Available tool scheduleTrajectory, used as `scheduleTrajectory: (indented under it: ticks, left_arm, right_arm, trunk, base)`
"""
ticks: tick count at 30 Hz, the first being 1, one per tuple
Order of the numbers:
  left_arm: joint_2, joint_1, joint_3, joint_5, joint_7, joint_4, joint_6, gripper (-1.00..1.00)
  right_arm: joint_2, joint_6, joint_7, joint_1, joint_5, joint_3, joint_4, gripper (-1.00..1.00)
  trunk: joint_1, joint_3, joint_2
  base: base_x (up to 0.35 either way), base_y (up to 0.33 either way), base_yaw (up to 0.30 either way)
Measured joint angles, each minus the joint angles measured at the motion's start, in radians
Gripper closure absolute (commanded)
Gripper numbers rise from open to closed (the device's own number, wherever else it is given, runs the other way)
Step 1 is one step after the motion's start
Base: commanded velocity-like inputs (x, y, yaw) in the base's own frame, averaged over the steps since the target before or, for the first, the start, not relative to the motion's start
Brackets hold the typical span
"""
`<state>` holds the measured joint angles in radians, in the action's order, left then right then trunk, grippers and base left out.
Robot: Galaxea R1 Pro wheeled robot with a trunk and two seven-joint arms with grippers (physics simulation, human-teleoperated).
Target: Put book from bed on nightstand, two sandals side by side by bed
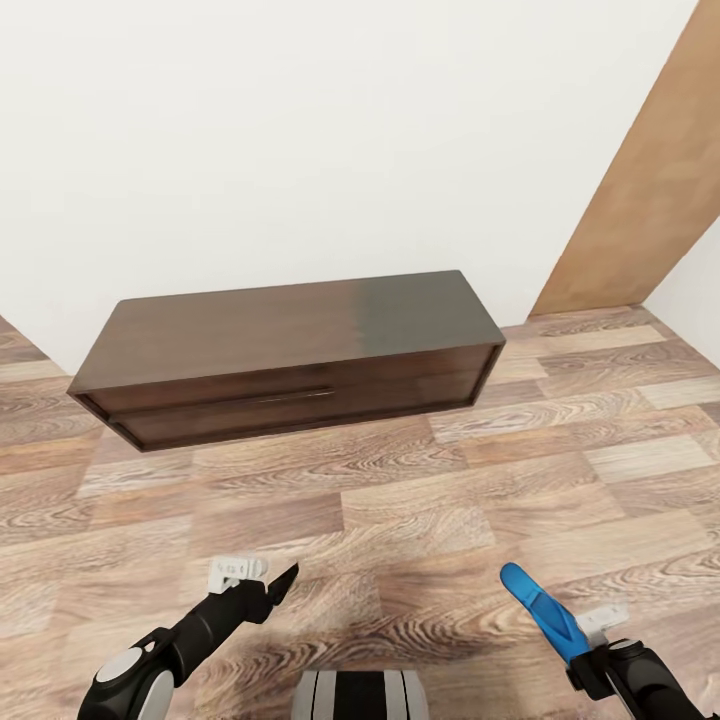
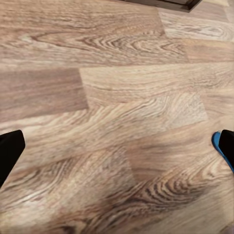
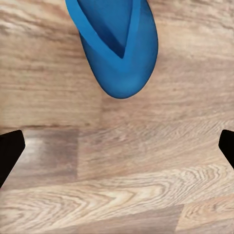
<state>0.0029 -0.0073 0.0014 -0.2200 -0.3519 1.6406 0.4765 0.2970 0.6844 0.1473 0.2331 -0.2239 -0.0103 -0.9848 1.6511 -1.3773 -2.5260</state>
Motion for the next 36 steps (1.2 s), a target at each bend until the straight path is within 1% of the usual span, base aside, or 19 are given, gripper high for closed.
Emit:
scheduleTrajectory:
  ticks: [2,12,20,36]
  left_arm:
    - [0.000,0.000,0.000,0.000,0.000,0.000,0.000,-1.00]
    - [0.000,0.000,0.000,0.000,0.000,0.000,0.000,-1.00]
    - [-0.001,0.000,0.000,0.000,0.000,0.000,-0.001,-1.00]
    - [-0.003,0.000,0.000,-0.001,0.000,-0.001,-0.003,-1.00]
  right_arm:
    - [0.000,0.000,0.000,0.000,0.000,0.000,0.000,-1.00]
    - [-0.001,0.000,-0.001,0.000,-0.002,0.000,0.000,-1.00]
    - [-0.002,0.000,-0.002,0.000,-0.002,-0.001,0.001,-1.00]
    - [-0.002,-0.001,-0.002,0.000,-0.003,-0.001,0.001,-1.00]
  trunk:
    - [0.001,-0.008,0.000]
    - [0.001,-0.008,-0.001]
    - [0.001,-0.008,-0.001]
    - [0.001,-0.008,-0.001]
  base:
    - [0.000,0.000,0.000]
    - [0.004,0.000,0.000]
    - [0.142,0.000,0.000]
    - [0.026,0.000,0.000]
